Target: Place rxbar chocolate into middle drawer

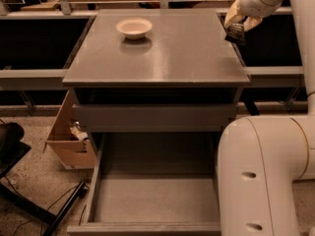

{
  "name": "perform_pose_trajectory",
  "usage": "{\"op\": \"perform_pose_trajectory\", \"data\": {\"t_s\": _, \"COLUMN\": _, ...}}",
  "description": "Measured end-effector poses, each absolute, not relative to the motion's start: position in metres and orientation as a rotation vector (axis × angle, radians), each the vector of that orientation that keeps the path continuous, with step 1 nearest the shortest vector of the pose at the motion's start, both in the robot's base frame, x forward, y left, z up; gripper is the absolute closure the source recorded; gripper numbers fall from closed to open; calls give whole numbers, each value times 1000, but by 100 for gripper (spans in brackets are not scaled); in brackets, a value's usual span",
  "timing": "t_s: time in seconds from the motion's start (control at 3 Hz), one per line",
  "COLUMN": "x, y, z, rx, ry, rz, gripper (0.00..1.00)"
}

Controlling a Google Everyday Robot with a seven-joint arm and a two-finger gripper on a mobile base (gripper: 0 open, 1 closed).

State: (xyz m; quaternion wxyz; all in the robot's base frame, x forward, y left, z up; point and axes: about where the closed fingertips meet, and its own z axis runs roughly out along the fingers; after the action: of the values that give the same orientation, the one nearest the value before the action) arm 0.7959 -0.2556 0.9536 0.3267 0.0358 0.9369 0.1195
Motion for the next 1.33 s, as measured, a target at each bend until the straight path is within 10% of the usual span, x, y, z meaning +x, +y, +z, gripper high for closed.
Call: {"op": "perform_pose_trajectory", "data": {"t_s": 1.33, "x": 754, "y": -296, "z": 919, "rx": 95, "ry": 2512, "rz": 280, "gripper": 100}}
